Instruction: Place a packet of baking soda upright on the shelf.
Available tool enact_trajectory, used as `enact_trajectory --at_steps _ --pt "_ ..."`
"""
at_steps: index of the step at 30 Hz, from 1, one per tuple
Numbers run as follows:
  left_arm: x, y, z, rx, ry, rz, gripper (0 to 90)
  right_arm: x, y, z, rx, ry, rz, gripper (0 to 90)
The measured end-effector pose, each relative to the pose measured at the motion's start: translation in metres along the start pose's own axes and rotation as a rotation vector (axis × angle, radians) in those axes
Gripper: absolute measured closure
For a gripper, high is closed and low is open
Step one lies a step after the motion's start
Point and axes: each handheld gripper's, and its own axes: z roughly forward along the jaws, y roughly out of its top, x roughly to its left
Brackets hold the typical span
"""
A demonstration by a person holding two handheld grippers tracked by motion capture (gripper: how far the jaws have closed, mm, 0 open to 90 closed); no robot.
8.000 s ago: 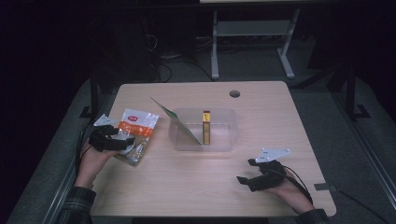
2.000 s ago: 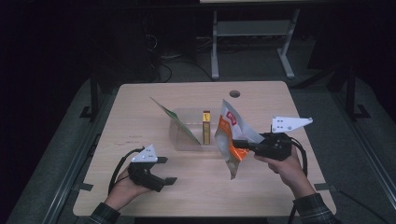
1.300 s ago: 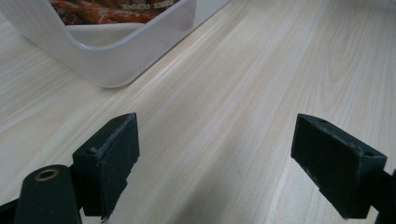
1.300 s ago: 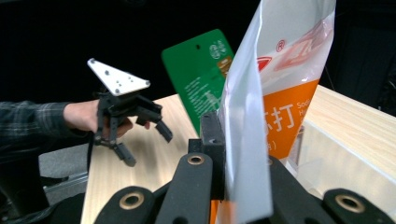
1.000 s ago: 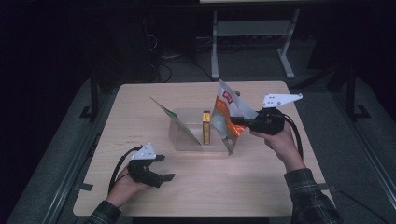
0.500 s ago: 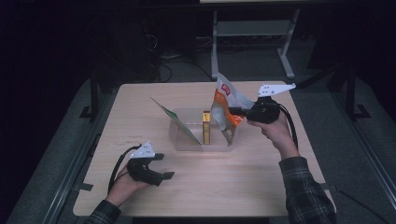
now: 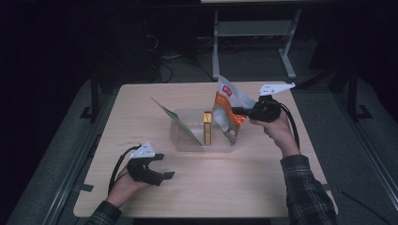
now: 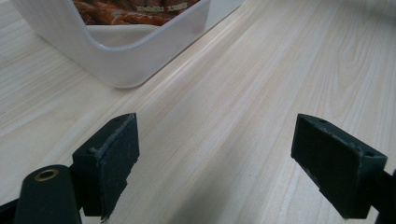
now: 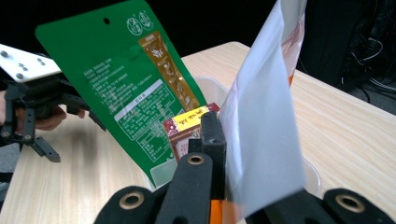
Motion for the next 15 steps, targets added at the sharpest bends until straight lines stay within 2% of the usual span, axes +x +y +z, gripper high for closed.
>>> enact_trajectory --at_steps 13,15 --pt "0.001 0.0 -0.001 -0.001 -0.001 0.005 14.7 -0.002 -0.008 0.007 0.026 -0.01 0.013 90.0" --pt "0.0 0.0 -0.001 0.001 -0.003 0.003 14.7 -0.004 -0.013 0.009 0.044 -0.017 0.015 90.0"
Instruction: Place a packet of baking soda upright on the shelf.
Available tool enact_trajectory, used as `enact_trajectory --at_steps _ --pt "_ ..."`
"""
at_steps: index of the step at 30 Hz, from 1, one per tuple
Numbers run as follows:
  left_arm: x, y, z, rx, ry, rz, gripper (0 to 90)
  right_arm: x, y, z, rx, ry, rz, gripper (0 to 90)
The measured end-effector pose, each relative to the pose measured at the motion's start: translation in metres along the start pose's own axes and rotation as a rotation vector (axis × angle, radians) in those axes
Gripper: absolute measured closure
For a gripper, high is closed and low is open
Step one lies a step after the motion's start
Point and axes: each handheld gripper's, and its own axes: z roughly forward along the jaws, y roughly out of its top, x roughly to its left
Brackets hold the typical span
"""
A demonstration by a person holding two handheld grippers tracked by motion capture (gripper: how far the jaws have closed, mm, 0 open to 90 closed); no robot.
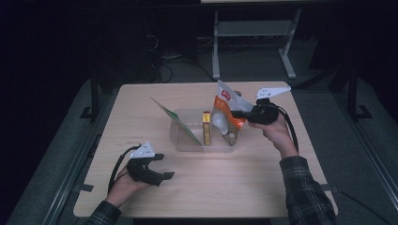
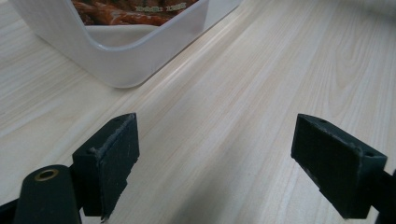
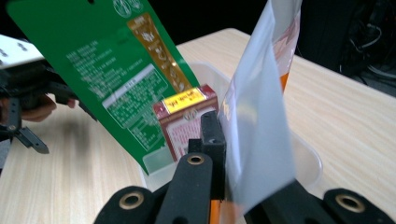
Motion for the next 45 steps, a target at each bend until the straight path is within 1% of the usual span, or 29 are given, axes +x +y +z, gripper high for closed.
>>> enact_trajectory --at_steps 3,4,5,9,10,12,15,18,21,23,26,27,28,29,30,32,34,36,37,39,40,41,45 --pt "-0.001 0.0 0.0 0.001 -0.005 -0.001 14.7 -0.001 -0.003 0.002 0.01 -0.006 0.007 90.0" --pt "-0.001 0.0 0.0 0.002 -0.006 0.001 14.7 -0.001 -0.004 0.003 0.014 -0.002 0.012 90.0" --pt "-0.001 0.0 0.0 0.002 -0.006 0.002 14.7 -0.002 -0.006 0.003 0.004 0.004 0.019 90.0" --pt "0.0 0.0 0.001 0.004 -0.011 0.004 14.7 -0.002 -0.007 0.002 0.007 0.001 0.023 90.0" --pt "-0.001 0.0 0.002 0.005 -0.013 0.0 14.7 -0.001 -0.007 0.003 0.018 -0.001 0.016 90.0" --pt "-0.001 0.0 0.003 0.014 -0.015 0.009 14.7 0.0 -0.008 0.004 0.021 -0.002 0.014 90.0" --pt "-0.003 0.0 0.005 0.02 -0.021 0.009 14.7 0.003 -0.007 0.005 0.033 -0.014 -0.004 90.0" --pt "-0.005 0.0 0.007 0.033 -0.022 0.022 14.7 0.004 -0.007 0.005 0.037 -0.016 -0.007 90.0" --pt "-0.006 -0.001 0.009 0.046 -0.027 0.025 14.7 0.005 -0.007 0.006 0.04 -0.02 -0.01 90.0" --pt "-0.006 -0.001 0.01 0.046 -0.03 0.027 14.7 0.006 -0.006 0.006 0.041 -0.025 -0.015 89.9" --pt "-0.007 -0.001 0.01 0.047 -0.037 0.028 14.7 0.007 -0.006 0.007 0.045 -0.029 -0.007 88.8" --pt "-0.007 -0.001 0.01 0.049 -0.039 0.03 14.7 0.008 -0.005 0.007 0.047 -0.036 -0.007 87.6" --pt "-0.007 -0.001 0.01 0.051 -0.039 0.031 14.7 0.008 -0.005 0.007 0.044 -0.044 -0.012 84.6" --pt "-0.007 -0.001 0.01 0.052 -0.04 0.032 14.7 0.009 -0.004 0.006 0.04 -0.047 -0.006 81.6" --pt "-0.007 -0.001 0.01 0.053 -0.041 0.03 14.7 0.009 -0.004 0.005 0.037 -0.049 -0.004 80.4" --pt "-0.007 0.0 0.01 0.053 -0.043 0.032 14.7 0.009 -0.003 0.004 0.034 -0.059 -0.001 74.0" --pt "-0.007 0.0 0.011 0.054 -0.044 0.034 14.7 0.01 -0.003 0.003 0.03 -0.064 0.013 67.2" --pt "-0.008 0.0 0.011 0.054 -0.05 0.032 14.7 0.01 -0.003 0.003 0.031 -0.078 0.021 61.1" --pt "-0.008 0.0 0.011 0.055 -0.051 0.033 14.7 0.01 -0.003 0.003 0.033 -0.082 0.029 54.1" --pt "-0.008 0.0 0.011 0.057 -0.055 0.033 14.7 0.01 -0.003 0.003 0.034 -0.093 0.043 48.3" --pt "-0.008 0.0 0.011 0.057 -0.055 0.032 14.8 0.01 -0.003 0.002 0.032 -0.11 0.055 42.1" --pt "-0.008 0.0 0.011 0.059 -0.055 0.032 14.8 0.01 -0.003 0.002 0.032 -0.11 0.055 42.1" --pt "-0.009 0.0 0.011 0.061 -0.068 0.034 14.8 0.01 -0.003 0.001 0.03 -0.145 0.061 33.0"
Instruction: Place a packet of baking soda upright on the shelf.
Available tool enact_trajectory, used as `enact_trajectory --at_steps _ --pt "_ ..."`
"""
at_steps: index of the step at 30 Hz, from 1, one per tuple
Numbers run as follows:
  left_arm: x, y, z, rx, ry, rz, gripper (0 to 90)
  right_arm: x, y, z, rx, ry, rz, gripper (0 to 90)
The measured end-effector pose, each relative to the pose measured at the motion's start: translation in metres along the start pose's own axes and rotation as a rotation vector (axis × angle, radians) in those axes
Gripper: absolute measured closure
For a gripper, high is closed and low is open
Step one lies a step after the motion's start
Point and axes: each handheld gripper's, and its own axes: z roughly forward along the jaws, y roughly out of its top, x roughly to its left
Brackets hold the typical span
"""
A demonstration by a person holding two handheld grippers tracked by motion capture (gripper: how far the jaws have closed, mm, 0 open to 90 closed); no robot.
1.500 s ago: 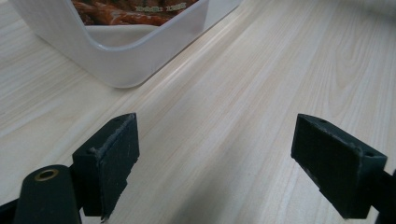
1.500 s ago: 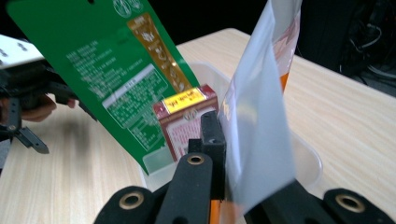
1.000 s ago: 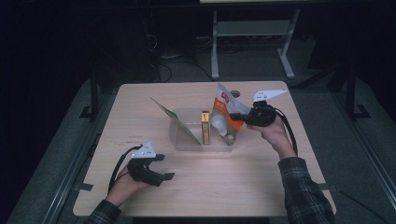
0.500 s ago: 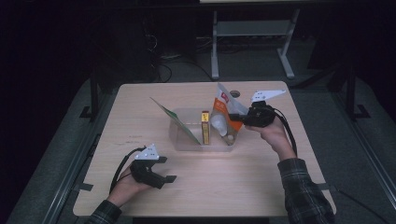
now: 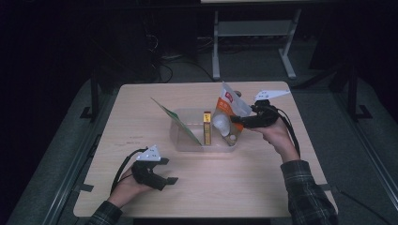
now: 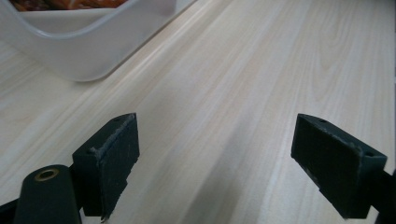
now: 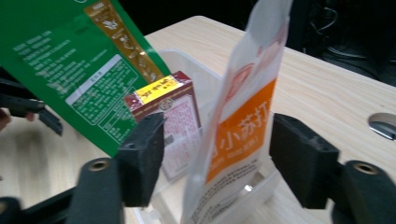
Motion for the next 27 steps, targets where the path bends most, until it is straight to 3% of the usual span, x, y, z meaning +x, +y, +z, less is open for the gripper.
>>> enact_trajectory --at_steps 9,18,27 --pt "0.0 0.001 -0.003 0.001 0.012 0.007 14.8 0.003 -0.003 -0.012 0.009 -0.017 -0.02 27.1" --pt "-0.002 0.0 -0.005 0.019 -0.01 0.018 14.7 0.008 -0.016 -0.026 0.051 -0.036 -0.02 23.2" --pt "-0.004 -0.003 -0.013 0.014 -0.015 0.019 14.7 0.017 -0.036 -0.041 0.052 -0.051 -0.023 23.6"
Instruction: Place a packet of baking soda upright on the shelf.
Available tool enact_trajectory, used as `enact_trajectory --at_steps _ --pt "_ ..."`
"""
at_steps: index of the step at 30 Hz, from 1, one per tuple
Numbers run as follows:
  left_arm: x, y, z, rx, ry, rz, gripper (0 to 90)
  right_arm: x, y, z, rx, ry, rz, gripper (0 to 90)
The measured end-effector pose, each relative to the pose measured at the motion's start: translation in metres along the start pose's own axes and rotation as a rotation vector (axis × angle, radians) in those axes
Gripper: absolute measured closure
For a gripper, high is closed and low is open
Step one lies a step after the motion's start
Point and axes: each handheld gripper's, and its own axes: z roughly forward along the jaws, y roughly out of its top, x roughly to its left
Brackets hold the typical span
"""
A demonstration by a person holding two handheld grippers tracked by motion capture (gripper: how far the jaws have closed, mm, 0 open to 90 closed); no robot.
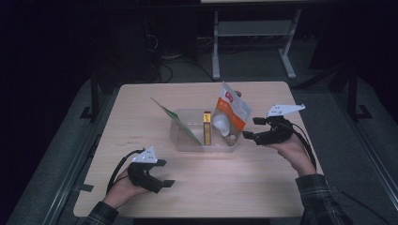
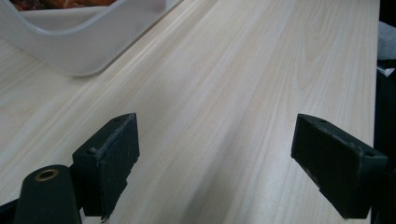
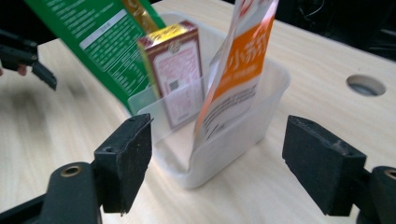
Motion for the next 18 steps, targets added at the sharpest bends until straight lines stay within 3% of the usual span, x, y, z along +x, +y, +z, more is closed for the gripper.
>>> enact_trajectory --at_steps 7,18 --pt "-0.002 -0.005 -0.005 0.001 0.005 0.005 14.7 0.009 -0.019 -0.005 0.026 -0.002 -0.012 22.6" --pt "-0.006 -0.01 -0.007 0.008 0.001 -0.004 14.7 0.032 -0.042 -0.001 0.073 0.056 -0.049 22.7"
